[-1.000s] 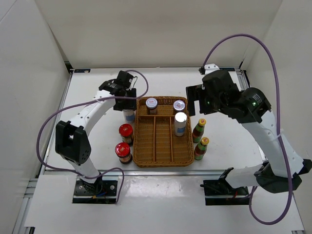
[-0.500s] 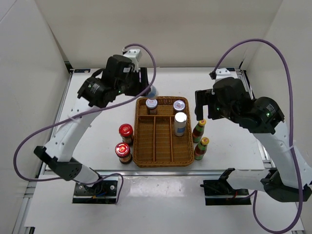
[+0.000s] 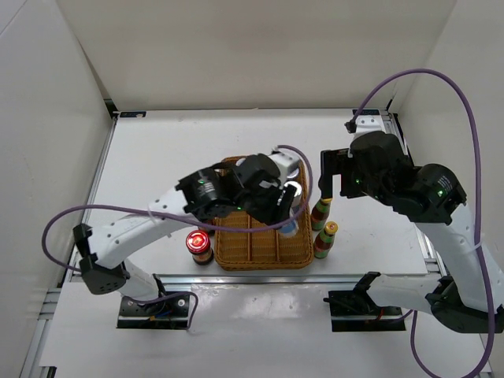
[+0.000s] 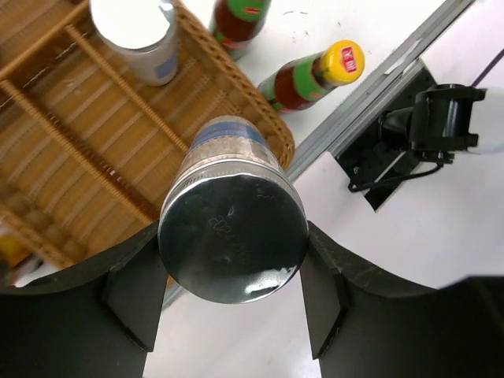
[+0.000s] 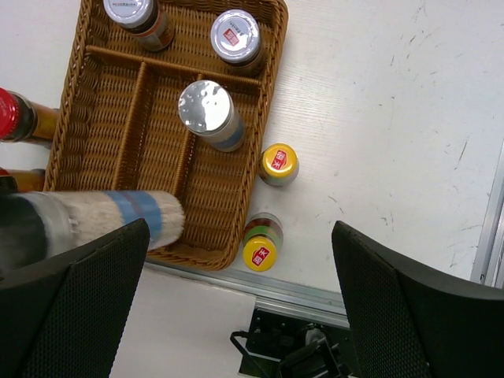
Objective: Organize the condiment bottles
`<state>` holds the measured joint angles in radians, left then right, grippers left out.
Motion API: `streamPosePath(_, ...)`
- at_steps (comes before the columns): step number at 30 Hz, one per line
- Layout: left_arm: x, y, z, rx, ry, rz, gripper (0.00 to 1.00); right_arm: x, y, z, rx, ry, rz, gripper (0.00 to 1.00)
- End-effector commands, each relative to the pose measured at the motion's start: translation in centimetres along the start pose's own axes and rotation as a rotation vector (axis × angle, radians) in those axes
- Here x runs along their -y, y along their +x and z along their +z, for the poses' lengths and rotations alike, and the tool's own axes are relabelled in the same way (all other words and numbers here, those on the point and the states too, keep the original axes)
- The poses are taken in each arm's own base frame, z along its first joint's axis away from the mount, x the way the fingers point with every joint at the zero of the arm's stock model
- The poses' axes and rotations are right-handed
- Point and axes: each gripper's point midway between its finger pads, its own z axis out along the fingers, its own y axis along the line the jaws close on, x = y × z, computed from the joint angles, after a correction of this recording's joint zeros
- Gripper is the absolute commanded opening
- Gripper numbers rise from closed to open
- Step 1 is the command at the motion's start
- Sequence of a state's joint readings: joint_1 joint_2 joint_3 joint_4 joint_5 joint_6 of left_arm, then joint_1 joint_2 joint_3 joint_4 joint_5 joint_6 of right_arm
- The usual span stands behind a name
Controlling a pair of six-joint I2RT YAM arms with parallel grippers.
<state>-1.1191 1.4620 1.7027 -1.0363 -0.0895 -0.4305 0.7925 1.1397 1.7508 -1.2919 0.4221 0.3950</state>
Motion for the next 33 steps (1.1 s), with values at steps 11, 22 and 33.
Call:
streamPosePath(11,1.7,-1.3,9.4,0.011,-0.071,0.120,0.12,2.2,0.1,-0.8,0.024,0.098,-0.003,1.00)
streamPosePath(22,1.0,1.7,13.9,-0.103,-0.110,0.148,0.37,2.9,1.9,0.7,-0.031,0.168,0.019,1.00)
streamPosePath(33,0.0,2.1,14.3,-0.121,-0.122,0.125,0.86,4.0,5.8,1.1,-0.028,0.183,0.146,1.00)
